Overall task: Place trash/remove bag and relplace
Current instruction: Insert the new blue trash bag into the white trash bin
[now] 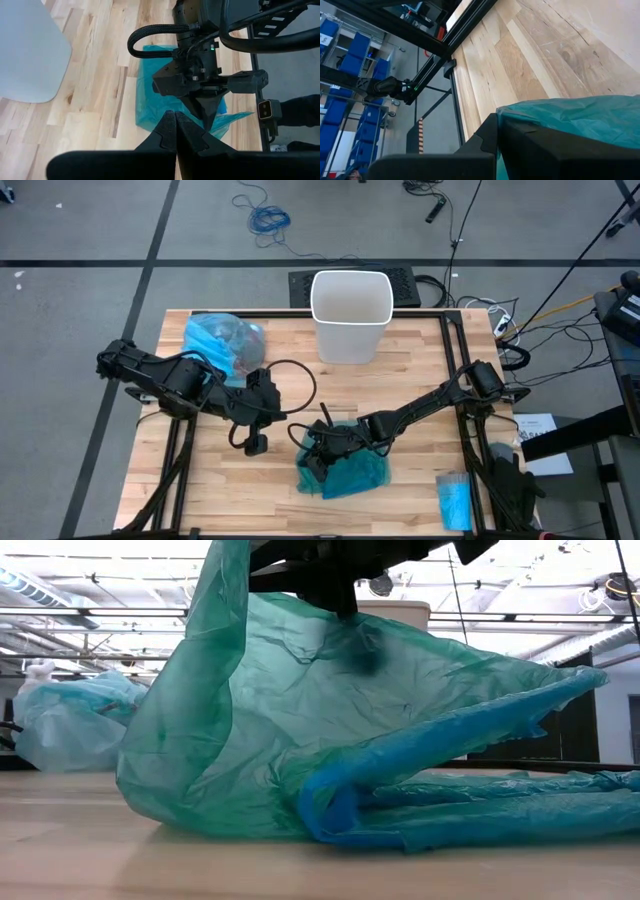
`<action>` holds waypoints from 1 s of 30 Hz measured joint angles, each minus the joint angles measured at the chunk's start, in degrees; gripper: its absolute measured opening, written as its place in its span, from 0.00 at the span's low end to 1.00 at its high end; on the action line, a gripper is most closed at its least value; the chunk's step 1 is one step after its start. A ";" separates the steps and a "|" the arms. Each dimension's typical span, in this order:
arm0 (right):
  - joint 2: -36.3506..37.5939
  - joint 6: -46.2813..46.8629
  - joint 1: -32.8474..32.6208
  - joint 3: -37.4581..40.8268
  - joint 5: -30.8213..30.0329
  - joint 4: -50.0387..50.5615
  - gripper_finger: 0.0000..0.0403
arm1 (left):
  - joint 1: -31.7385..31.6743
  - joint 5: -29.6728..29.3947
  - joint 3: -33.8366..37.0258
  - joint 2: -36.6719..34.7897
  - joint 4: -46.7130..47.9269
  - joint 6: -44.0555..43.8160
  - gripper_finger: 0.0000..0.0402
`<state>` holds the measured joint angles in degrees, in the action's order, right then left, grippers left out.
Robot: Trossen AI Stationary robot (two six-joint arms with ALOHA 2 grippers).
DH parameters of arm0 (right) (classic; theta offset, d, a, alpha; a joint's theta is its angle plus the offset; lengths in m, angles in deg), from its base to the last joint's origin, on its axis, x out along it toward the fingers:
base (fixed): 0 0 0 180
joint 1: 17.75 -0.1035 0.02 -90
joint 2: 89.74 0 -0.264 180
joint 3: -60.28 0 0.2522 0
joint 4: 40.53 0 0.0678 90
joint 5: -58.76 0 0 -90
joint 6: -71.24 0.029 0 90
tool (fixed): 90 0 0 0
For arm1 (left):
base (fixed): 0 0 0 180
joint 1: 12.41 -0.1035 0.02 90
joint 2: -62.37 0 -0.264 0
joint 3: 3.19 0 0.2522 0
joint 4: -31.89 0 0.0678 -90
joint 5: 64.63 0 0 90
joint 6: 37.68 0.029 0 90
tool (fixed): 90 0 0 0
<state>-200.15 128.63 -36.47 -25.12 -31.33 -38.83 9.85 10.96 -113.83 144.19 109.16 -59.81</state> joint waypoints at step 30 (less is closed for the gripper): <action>0.07 -0.66 2.20 -0.07 5.75 -2.75 0.31 | 0.00 0.02 0.02 0.00 0.02 0.00 0.00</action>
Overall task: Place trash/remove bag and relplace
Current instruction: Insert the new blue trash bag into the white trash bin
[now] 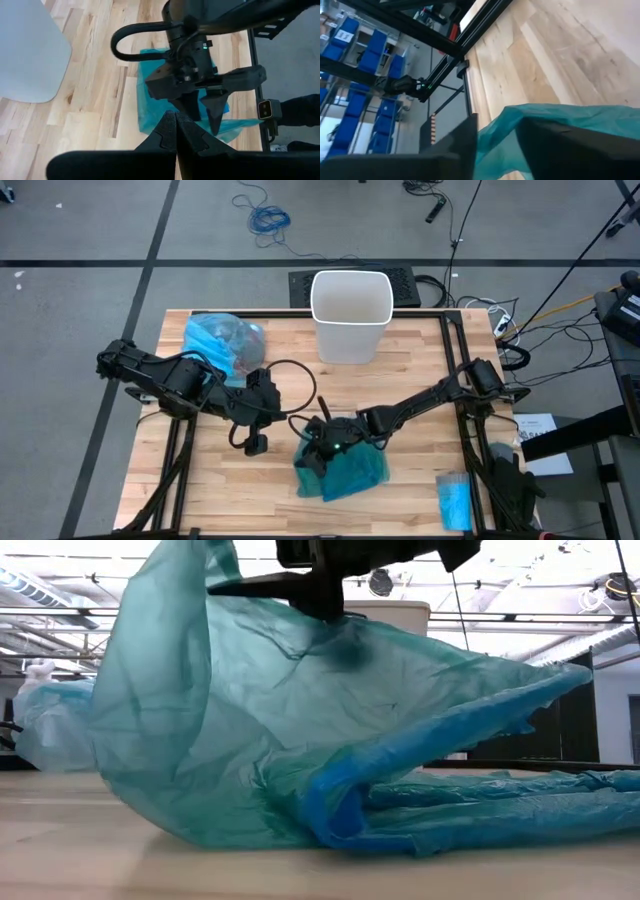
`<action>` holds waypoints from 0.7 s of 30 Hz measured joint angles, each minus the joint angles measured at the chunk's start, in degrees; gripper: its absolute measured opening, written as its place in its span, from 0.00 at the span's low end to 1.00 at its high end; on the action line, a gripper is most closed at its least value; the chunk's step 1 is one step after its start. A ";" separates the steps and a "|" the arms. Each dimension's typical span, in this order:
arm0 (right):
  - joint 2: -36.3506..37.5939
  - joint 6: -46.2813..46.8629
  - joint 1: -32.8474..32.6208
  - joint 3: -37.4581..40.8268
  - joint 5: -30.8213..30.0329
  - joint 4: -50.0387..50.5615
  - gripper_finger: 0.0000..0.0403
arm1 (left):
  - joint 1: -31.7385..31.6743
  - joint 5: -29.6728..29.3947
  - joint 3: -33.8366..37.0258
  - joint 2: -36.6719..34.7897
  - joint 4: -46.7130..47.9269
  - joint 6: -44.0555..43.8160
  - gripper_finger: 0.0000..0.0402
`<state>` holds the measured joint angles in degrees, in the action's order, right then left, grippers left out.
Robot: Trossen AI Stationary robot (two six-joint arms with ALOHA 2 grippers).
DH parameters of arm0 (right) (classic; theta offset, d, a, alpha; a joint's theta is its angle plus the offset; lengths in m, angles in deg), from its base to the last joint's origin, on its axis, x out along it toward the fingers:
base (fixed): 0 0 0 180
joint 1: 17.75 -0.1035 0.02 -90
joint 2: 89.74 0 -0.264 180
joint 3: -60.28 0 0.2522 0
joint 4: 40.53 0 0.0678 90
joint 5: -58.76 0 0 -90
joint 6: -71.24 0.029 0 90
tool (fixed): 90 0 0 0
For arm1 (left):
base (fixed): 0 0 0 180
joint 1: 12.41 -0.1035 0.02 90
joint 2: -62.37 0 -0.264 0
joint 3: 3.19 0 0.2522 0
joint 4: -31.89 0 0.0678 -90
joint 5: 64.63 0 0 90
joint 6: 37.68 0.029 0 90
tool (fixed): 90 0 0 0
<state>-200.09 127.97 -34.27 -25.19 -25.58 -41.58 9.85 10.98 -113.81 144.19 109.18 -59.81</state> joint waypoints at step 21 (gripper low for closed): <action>1.18 -3.39 1.20 0.02 4.44 -2.21 0.53 | -0.02 0.00 0.00 0.00 1.73 -0.24 0.00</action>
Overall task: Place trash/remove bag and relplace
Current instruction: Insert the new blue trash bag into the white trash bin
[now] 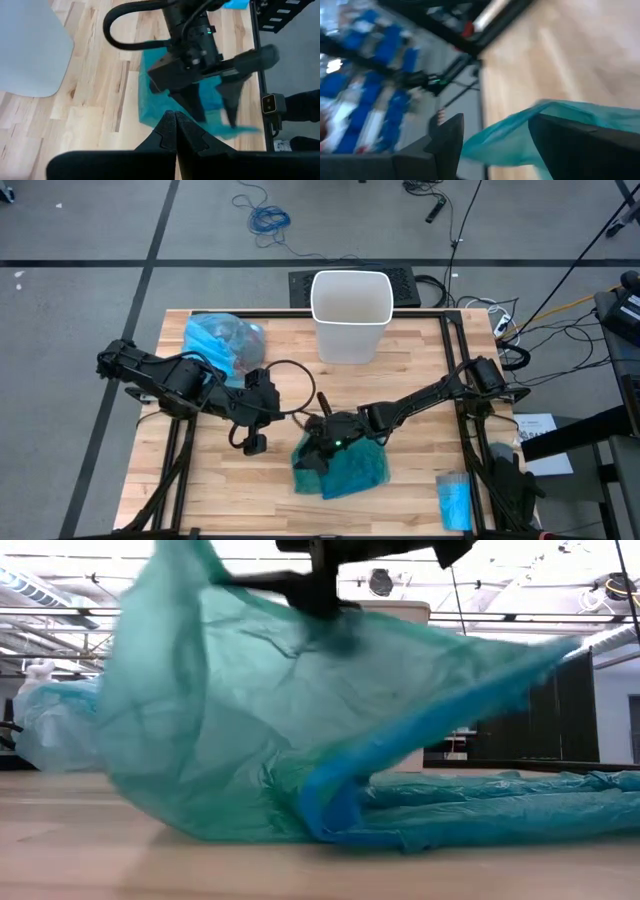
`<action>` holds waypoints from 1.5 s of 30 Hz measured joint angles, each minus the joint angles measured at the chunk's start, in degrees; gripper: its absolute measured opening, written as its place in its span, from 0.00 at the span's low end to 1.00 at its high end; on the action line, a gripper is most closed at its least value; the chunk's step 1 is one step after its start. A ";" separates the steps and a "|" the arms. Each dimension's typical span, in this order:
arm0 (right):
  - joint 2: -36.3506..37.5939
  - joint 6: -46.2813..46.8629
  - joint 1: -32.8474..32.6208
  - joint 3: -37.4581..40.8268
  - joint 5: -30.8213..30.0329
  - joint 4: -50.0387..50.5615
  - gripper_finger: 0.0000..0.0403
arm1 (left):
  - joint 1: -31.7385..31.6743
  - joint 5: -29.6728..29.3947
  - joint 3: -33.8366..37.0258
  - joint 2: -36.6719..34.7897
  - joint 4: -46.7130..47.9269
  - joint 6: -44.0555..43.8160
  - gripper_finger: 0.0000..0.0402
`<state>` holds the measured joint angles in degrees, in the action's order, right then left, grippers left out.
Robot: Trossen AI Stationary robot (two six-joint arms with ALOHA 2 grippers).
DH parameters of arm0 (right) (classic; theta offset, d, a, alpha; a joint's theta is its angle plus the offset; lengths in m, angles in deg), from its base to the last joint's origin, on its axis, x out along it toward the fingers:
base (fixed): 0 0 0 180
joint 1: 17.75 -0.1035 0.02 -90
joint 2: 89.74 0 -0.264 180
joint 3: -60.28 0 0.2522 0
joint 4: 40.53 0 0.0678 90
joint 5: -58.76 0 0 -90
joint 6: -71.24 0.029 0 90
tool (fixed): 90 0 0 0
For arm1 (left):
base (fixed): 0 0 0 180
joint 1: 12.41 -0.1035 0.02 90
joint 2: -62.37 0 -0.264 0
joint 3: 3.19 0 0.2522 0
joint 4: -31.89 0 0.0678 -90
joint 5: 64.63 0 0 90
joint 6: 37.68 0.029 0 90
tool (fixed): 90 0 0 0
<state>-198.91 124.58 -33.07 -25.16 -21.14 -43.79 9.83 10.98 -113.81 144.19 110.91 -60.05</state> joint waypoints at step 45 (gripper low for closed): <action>30.19 21.47 -18.89 23.39 -37.42 30.92 0.53 | 2.31 -5.10 0.00 0.02 -0.46 -1.58 0.00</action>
<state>-168.72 146.05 -51.96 -1.77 -58.57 -12.87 12.14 5.89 -113.81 144.22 110.45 -61.63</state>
